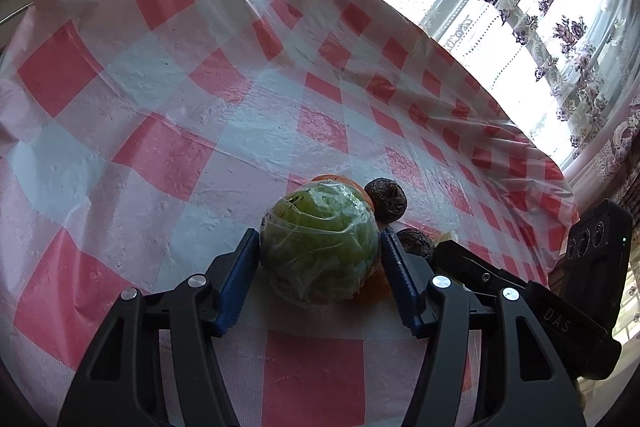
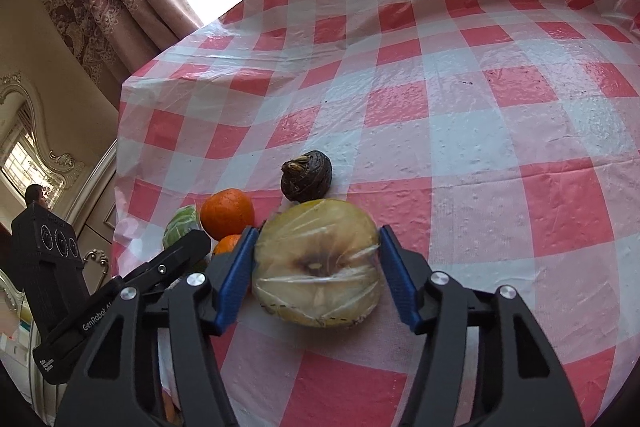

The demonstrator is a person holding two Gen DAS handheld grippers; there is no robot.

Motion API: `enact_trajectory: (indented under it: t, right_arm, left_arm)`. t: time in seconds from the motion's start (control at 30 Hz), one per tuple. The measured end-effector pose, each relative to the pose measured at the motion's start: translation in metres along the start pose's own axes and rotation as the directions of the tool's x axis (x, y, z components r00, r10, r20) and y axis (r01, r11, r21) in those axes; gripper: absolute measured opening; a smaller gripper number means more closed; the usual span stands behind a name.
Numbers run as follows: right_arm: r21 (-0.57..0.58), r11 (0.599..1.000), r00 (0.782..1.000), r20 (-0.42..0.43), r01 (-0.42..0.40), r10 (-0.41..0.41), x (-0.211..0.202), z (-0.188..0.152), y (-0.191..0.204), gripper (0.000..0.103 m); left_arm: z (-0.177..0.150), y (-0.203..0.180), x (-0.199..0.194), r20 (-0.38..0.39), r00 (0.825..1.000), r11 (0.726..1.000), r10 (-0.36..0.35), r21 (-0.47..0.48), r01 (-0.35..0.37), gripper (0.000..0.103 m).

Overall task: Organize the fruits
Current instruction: 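Close the left gripper on the bagged cabbage while the right gripper grasps another bagged pear half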

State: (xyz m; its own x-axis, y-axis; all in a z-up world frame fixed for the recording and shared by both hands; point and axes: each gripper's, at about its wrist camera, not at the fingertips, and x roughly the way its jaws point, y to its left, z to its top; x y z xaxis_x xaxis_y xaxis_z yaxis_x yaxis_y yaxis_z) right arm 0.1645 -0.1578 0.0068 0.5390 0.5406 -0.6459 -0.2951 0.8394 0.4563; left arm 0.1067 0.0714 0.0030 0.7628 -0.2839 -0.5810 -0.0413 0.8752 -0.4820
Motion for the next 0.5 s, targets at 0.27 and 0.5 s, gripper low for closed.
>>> enact_trajectory:
  t: [0.27,0.5]
  right_arm:
    - [-0.008,0.999,0.999,0.018,0.049,-0.049,-0.011,-0.007,0.0,0.061]
    - [-0.04,0.987,0.987,0.041,0.158,-0.156,-0.03,-0.017,0.005,0.06]
  left_arm:
    - [-0.003,-0.009,-0.008,0.03,1.0,0.999,0.003,0.032,-0.003,0.058]
    - [-0.006,-0.011,-0.013,0.035,0.999,0.999,0.012,0.04,-0.013,0.058]
